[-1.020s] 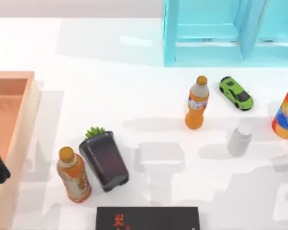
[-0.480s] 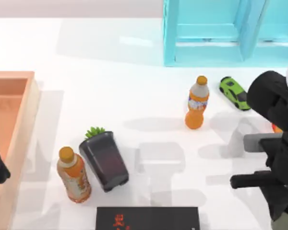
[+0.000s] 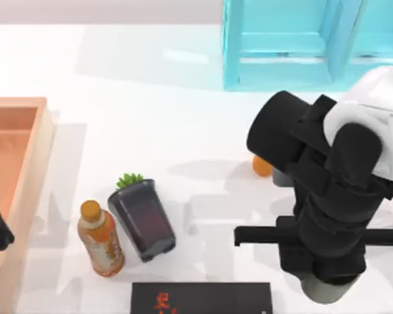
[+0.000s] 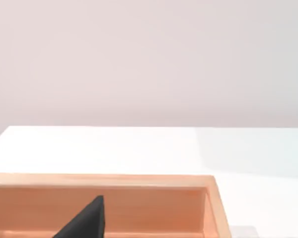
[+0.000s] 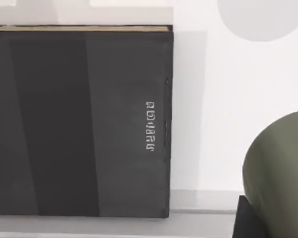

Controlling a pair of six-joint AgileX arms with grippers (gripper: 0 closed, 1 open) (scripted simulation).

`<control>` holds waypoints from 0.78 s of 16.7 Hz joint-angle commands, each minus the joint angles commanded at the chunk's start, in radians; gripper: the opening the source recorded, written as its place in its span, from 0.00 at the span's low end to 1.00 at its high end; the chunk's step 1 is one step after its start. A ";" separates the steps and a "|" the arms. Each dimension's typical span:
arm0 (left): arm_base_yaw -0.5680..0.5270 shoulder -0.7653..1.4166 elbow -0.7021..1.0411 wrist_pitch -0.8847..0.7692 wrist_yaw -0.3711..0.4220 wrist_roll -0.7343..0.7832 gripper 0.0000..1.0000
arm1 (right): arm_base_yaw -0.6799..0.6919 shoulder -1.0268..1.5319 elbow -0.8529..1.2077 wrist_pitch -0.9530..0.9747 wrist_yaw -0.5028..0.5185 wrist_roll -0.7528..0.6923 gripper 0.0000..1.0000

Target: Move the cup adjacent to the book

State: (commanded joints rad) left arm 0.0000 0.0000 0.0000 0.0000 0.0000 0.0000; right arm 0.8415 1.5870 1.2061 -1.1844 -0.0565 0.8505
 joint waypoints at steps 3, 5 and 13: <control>0.000 0.000 0.000 0.000 0.000 0.000 1.00 | 0.010 0.000 0.006 0.004 0.006 0.012 0.00; 0.000 0.000 0.000 0.000 0.000 0.000 1.00 | 0.010 0.000 0.006 0.004 0.006 0.012 0.00; 0.000 0.000 0.000 0.000 0.000 0.000 1.00 | 0.003 0.031 -0.157 0.206 0.003 0.005 0.00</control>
State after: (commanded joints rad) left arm 0.0000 0.0000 0.0000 0.0000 0.0000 0.0000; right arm 0.8444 1.6182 1.0490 -0.9781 -0.0534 0.8558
